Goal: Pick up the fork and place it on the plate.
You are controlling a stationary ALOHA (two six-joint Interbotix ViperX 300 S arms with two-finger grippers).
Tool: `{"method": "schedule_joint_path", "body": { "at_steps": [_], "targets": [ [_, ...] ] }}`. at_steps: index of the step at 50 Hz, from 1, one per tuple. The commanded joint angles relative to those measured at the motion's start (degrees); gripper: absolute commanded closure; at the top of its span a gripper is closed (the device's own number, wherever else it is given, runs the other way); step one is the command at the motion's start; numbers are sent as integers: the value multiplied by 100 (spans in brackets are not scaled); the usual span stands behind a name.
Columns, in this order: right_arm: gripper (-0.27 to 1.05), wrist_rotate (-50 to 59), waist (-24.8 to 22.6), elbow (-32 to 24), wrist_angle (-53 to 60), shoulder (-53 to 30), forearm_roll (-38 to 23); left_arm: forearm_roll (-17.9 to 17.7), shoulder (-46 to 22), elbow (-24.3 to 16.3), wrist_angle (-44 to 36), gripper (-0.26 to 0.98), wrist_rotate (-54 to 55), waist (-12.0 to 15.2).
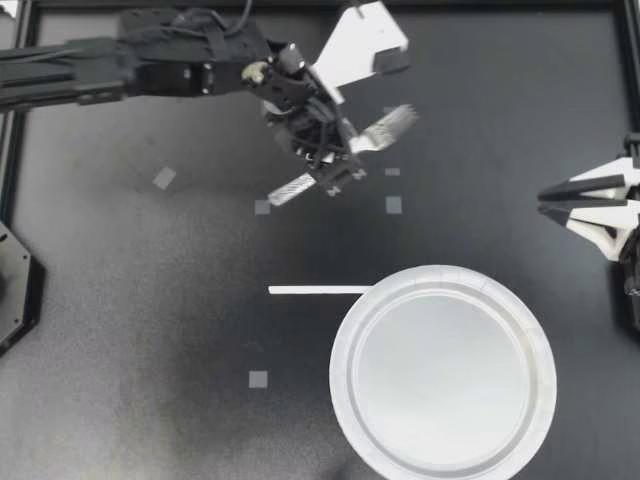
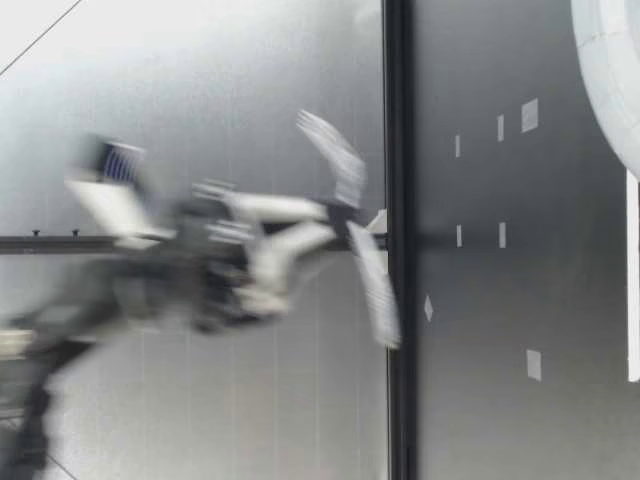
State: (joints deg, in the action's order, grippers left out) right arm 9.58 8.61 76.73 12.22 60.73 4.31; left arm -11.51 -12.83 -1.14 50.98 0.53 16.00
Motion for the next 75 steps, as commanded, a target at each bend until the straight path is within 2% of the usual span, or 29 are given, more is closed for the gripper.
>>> {"method": "schedule_joint_path", "body": {
  "at_steps": [1,5,9,13,20,23,31,37,40,46,53,58,64,75],
  "targets": [
    [31,0,26,-281,325,-220,-123,-70,431,-589,-246,62,-290,-369],
    [17,-9,26,-448,633,-448,-246,-123,501,-826,-1002,62,-703,-650],
    [7,-44,26,-650,879,-765,-360,-149,571,-826,-2048,62,-1028,-835],
    [7,-97,26,-773,1107,-1037,-510,-167,686,-650,-2936,62,-1169,-914],
    [8,-97,26,-817,1767,-1318,-694,-167,967,-53,-4271,62,-1248,-967],
    [8,-105,26,-817,2074,-1433,-721,-167,1143,325,-4904,62,-1239,-1002],
    [8,-114,26,-967,2769,-2004,-756,-158,1573,1283,-6627,62,-1195,-1274],
    [8,-79,26,-1248,3006,-2654,-765,-149,1723,1916,-7603,62,-1072,-1441],
    [8,-35,26,-1362,3111,-2944,-765,-132,1723,2118,-7857,62,-896,-1468],
    [8,229,26,-1477,3480,-3287,-782,18,1705,2276,-7928,62,-536,-1468],
    [8,800,18,-1521,3762,-3401,-1090,448,1696,2294,-7972,62,-220,-1468],
    [8,1336,18,-1547,3823,-3480,-1477,598,1688,2276,-7998,62,-132,-1468],
    [8,1644,18,-1556,3850,-3560,-1723,633,1688,2268,-7998,62,-105,-1468],
    [8,1652,18,-1582,3981,-3691,-1784,633,1688,2294,-8130,62,26,-1468]
  ]
}}
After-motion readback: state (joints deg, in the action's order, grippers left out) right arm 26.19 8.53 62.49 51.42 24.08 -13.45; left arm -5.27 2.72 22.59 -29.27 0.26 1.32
